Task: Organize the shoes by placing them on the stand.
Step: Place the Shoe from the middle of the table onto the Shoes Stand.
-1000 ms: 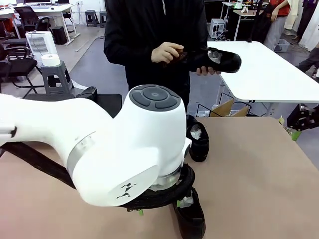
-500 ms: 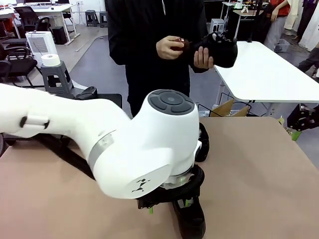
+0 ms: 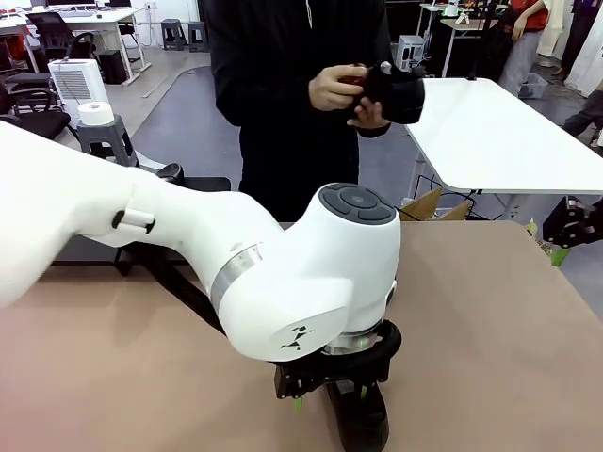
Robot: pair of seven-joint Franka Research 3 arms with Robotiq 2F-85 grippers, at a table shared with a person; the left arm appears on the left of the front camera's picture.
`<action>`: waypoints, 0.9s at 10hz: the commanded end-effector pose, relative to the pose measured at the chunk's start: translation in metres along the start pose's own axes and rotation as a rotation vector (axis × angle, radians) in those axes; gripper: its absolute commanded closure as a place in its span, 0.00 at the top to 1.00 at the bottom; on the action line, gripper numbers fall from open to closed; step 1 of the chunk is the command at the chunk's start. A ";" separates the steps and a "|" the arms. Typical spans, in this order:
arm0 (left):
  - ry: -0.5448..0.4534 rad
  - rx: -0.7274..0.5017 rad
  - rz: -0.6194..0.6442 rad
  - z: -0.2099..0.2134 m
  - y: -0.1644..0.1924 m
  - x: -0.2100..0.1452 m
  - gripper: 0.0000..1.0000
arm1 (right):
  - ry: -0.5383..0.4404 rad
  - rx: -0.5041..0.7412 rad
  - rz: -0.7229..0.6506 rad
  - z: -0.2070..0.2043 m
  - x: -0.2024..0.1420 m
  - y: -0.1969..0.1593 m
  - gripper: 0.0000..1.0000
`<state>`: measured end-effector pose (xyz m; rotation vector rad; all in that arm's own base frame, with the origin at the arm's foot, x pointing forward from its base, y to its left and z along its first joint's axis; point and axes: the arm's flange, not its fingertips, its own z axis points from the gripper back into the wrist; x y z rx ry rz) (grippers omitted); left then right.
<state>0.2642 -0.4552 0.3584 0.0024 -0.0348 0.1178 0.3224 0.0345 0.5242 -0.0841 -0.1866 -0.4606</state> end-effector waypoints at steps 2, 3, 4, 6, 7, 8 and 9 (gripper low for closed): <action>0.003 -0.014 0.020 -0.008 -0.006 0.004 0.83 | -0.003 0.003 -0.002 -0.001 -0.002 -0.001 1.00; 0.006 -0.008 0.019 -0.009 -0.005 0.005 0.65 | -0.003 0.003 -0.002 -0.001 -0.002 -0.001 1.00; 0.002 -0.008 0.022 -0.008 -0.003 0.005 0.46 | -0.003 0.003 -0.002 -0.001 -0.002 -0.001 1.00; 0.004 -0.015 0.019 -0.008 -0.003 0.005 0.09 | -0.003 0.003 -0.002 -0.001 -0.002 -0.001 1.00; 0.005 -0.017 0.016 -0.008 -0.003 0.005 0.00 | -0.003 0.003 -0.002 -0.001 -0.002 -0.001 1.00; 0.012 -0.022 0.016 -0.007 -0.002 0.006 0.00 | -0.003 0.003 -0.002 -0.001 -0.002 -0.001 1.00; 0.018 -0.023 0.016 -0.008 -0.002 0.006 0.00 | -0.003 0.003 -0.002 -0.001 -0.002 -0.001 1.00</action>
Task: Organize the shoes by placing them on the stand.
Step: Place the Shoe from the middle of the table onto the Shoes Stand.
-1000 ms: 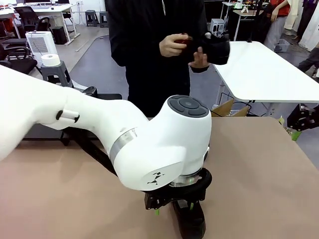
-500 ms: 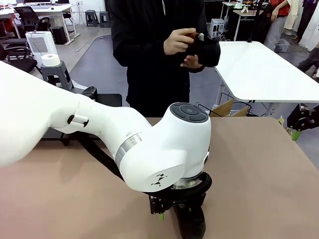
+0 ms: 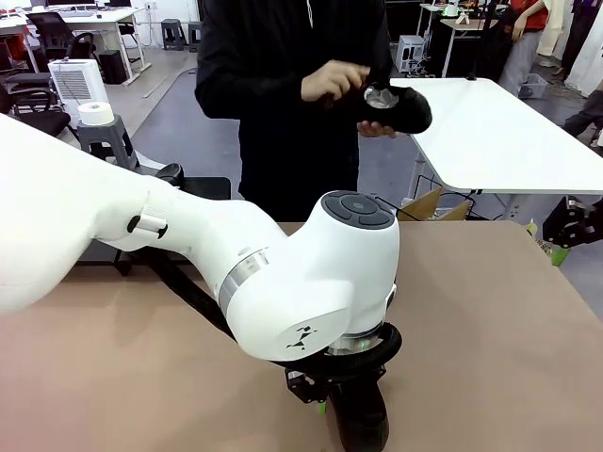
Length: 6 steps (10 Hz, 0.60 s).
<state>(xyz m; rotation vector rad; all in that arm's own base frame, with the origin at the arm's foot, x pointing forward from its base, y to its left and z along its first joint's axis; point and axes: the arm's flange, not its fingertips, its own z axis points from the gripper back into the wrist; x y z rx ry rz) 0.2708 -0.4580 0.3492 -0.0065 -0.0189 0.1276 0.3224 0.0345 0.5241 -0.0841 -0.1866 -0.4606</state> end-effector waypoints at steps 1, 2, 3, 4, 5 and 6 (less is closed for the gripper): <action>0.003 -0.015 0.005 0.000 0.002 0.001 0.00 | -0.003 0.003 -0.002 -0.001 -0.002 -0.001 1.00; 0.007 -0.018 0.007 0.000 0.002 0.002 0.00 | -0.003 0.003 -0.002 -0.001 -0.002 -0.001 1.00; 0.004 -0.023 0.009 -0.001 0.002 0.003 0.00 | -0.003 0.003 -0.002 -0.001 -0.002 -0.001 1.00; 0.006 -0.019 0.009 -0.006 0.002 0.005 0.00 | -0.003 0.003 -0.002 -0.001 -0.002 -0.001 1.00; 0.024 -0.019 0.002 -0.007 0.003 0.005 0.00 | -0.003 0.003 -0.002 -0.001 -0.002 -0.001 1.00; 0.054 -0.030 -0.033 0.008 0.016 0.004 0.00 | -0.003 0.003 -0.002 -0.001 -0.002 -0.001 1.00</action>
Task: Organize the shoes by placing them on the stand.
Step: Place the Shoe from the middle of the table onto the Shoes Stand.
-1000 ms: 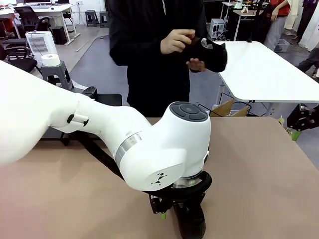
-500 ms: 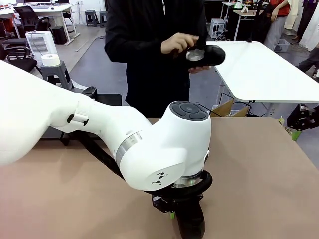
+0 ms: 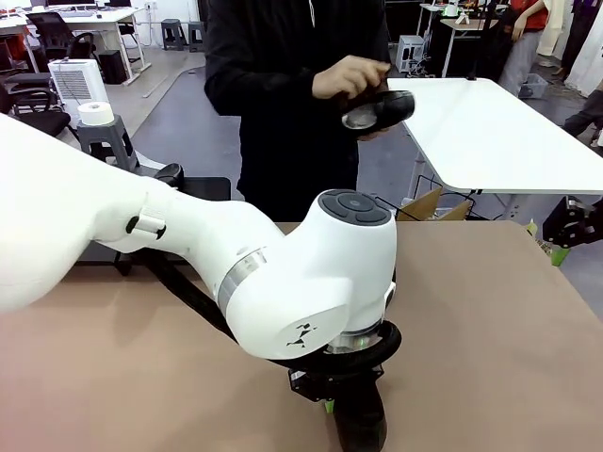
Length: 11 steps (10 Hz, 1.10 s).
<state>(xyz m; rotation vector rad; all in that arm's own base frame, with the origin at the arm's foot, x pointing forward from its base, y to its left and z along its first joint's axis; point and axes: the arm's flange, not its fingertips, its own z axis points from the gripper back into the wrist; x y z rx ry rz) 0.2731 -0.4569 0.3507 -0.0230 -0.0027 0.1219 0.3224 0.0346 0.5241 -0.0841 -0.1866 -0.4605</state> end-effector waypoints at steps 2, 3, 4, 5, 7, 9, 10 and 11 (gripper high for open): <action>-0.085 0.023 -0.143 0.065 0.070 -0.004 0.00 | -0.003 0.003 -0.002 -0.001 -0.002 -0.001 1.00; -0.163 0.053 -0.150 0.089 0.096 -0.006 0.00 | -0.003 0.003 -0.002 -0.001 -0.002 -0.001 1.00; -0.241 0.073 -0.178 0.106 0.118 -0.007 0.00 | -0.003 0.003 -0.002 -0.001 -0.002 -0.001 1.00; -0.284 0.134 -0.185 0.115 0.137 0.003 0.00 | -0.003 0.003 -0.002 -0.001 -0.002 -0.001 1.00; -0.259 0.077 -0.081 0.123 0.168 0.035 0.00 | -0.003 0.003 -0.002 -0.001 -0.002 -0.001 1.00; -0.251 0.138 -0.160 0.120 0.138 0.005 0.00 | -0.003 0.003 -0.002 -0.001 -0.002 -0.001 1.00; -0.251 0.138 -0.160 0.120 0.138 0.005 0.00 | -0.003 0.003 -0.002 -0.001 -0.002 -0.001 1.00; -0.251 0.138 -0.160 0.120 0.138 0.005 0.00 | -0.003 0.003 -0.002 -0.001 -0.002 -0.001 1.00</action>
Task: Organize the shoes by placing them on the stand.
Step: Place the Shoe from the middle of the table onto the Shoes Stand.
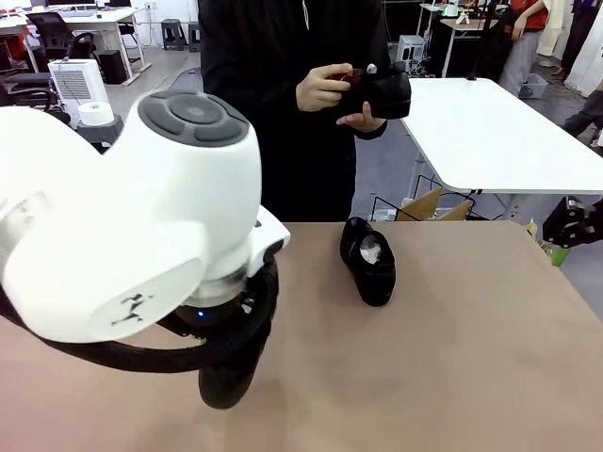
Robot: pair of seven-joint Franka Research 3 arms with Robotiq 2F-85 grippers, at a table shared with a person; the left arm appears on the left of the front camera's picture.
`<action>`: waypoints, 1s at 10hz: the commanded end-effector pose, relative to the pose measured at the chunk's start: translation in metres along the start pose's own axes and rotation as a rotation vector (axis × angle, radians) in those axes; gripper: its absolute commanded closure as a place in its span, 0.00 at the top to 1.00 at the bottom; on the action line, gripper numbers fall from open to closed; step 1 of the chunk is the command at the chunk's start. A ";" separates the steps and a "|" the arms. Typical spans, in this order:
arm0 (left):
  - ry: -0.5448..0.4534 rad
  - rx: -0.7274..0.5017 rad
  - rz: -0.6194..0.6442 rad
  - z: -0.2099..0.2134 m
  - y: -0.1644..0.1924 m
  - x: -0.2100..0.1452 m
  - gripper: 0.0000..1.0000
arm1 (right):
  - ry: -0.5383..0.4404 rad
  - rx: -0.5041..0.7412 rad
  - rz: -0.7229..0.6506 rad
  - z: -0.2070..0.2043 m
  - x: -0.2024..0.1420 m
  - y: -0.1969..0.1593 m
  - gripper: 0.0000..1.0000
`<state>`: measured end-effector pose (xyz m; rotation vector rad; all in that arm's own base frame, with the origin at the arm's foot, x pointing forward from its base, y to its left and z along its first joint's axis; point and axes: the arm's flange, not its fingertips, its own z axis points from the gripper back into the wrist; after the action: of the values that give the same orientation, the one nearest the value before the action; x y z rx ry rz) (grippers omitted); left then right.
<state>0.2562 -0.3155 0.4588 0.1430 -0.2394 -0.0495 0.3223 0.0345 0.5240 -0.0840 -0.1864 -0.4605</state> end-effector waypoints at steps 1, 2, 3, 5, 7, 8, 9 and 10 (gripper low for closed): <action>-0.005 0.002 0.015 0.001 0.008 0.006 0.00 | -0.003 0.003 -0.002 -0.001 -0.002 -0.001 1.00; -0.082 -0.020 0.040 0.008 0.025 0.019 0.00 | -0.003 0.003 -0.002 -0.001 -0.002 -0.001 1.00; -0.128 -0.054 0.063 0.014 0.041 0.034 0.00 | -0.003 0.003 -0.002 -0.001 -0.002 -0.001 1.00; -0.196 -0.125 0.033 0.015 0.065 0.071 0.00 | -0.003 0.003 -0.002 -0.001 -0.002 -0.001 1.00; -0.271 -0.118 0.043 0.003 0.075 0.109 0.00 | -0.003 0.003 -0.002 -0.001 -0.002 -0.001 1.00; -0.267 -0.120 0.034 -0.006 0.082 0.131 0.00 | -0.003 0.003 -0.002 -0.001 -0.002 -0.001 1.00; -0.287 -0.122 -0.001 -0.010 0.087 0.147 0.00 | -0.003 0.003 -0.002 -0.001 -0.002 -0.001 1.00; -0.304 -0.104 0.022 -0.015 0.090 0.163 0.00 | -0.003 0.003 -0.002 -0.001 -0.002 -0.001 1.00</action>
<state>0.4039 -0.2311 0.4871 0.0133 -0.5056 -0.0525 0.3220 0.0345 0.5244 -0.0837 -0.1877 -0.4606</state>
